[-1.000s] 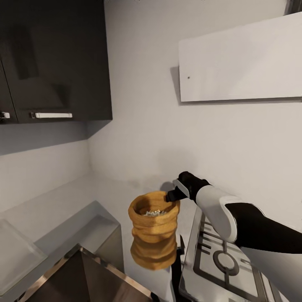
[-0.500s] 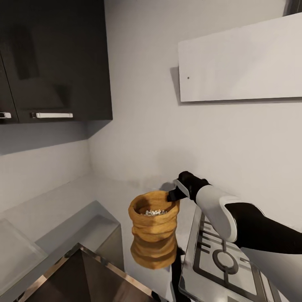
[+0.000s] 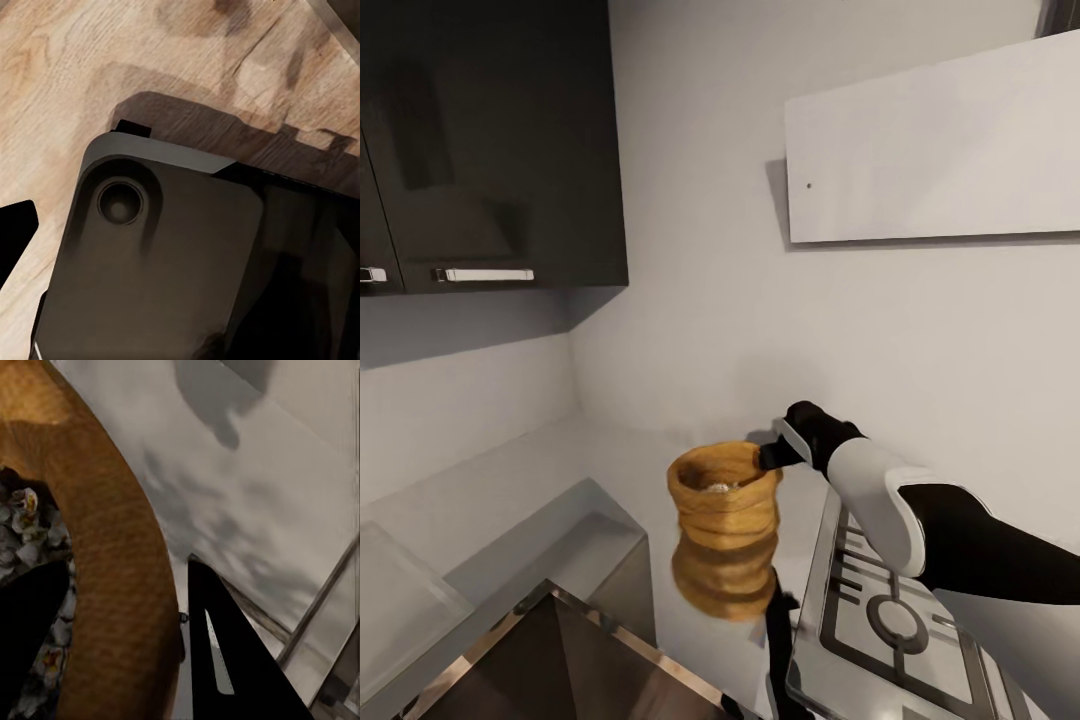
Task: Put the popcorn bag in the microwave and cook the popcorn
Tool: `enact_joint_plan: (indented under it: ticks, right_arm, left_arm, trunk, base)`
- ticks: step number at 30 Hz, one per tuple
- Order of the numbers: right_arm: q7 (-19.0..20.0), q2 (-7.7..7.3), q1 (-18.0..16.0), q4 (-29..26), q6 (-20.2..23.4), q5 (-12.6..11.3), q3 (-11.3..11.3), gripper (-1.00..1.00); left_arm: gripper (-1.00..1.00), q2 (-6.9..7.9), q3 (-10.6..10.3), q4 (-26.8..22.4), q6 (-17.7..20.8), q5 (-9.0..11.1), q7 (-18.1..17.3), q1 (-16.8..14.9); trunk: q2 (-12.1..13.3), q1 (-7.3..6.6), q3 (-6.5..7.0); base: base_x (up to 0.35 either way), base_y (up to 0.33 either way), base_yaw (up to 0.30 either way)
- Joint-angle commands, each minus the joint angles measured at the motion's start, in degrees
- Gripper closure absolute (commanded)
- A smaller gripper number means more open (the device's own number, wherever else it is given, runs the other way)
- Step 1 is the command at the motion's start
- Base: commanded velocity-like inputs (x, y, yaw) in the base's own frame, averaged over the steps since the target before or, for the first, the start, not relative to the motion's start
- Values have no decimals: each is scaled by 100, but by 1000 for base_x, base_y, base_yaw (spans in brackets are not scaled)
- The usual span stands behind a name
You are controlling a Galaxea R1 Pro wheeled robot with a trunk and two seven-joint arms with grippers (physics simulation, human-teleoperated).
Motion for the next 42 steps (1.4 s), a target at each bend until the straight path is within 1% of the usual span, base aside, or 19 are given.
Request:
enact_joint_plan:
  ticks: [1,5,9,10,12,14,16,20,22,26,33,37,42]
  right_arm:
    - [33,1,-3,-44,-4,55,-26,100]
    - [41,1,-3,-168,-44,50,-36,100]
    - [72,1,-2,-221,69,35,-152,100]
    - [74,1,-2,-400,446,36,-565,100]
    - [80,1,-2,-684,747,36,-680,100]
    - [84,1,-2,-945,1081,37,-727,100]
    - [85,1,-3,-1027,1264,35,-738,100]
    - [85,1,-2,-1077,1467,36,-738,100]
    - [85,1,-2,-1259,1625,37,-738,100]
    - [85,1,-3,-1850,1625,37,-746,100]
    - [85,1,-3,-2370,1625,36,-746,100]
    - [85,1,-4,-2446,1625,36,-751,100]
    - [88,1,-2,-2450,1625,30,-755,100]
  left_arm:
    - [-100,-1,9,-1,-11,23,-1,-2]
    - [-100,-1,9,-1,-10,23,-1,-2]
    - [-100,-1,9,-1,-11,23,-1,-2]
    - [-100,-1,9,-1,-11,23,-1,-2]
    - [-100,-1,9,-1,-13,23,-1,-2]
    - [-100,-1,9,-1,-11,23,-1,-2]
    - [-100,-1,9,-1,-13,23,-1,-2]
    - [-100,-1,9,-1,-12,23,-1,-2]
    - [-100,-1,9,-1,-12,23,-1,-2]
    - [-100,-1,9,3,-11,23,-1,-2]
    - [-100,-1,9,7,-11,23,-1,-2]
    - [-100,-1,1,1,-21,15,-1,-2]
    - [-100,-18,-8,-23,-27,8,-1,-2]
  trunk:
    - [-5,1,-8]
    - [-5,1,-8]
    - [-5,1,-8]
    - [-5,1,-8]
    - [-5,1,-8]
    - [-5,1,-8]
    - [-5,1,-8]
    - [-5,1,-8]
    - [-5,1,-8]
    - [-5,1,-8]
    - [-5,1,-8]
    - [-5,1,-8]
    - [-5,1,-8]
  base:
    - [0,0,0]
    - [0,0,0]
    - [0,0,0]
    - [0,0,0]
    - [0,0,0]
    - [0,0,0]
    - [0,0,0]
    - [0,0,0]
    - [0,0,0]
    - [0,0,0]
    - [0,0,0]
    - [-23,0,0]
    - [-304,0,0]
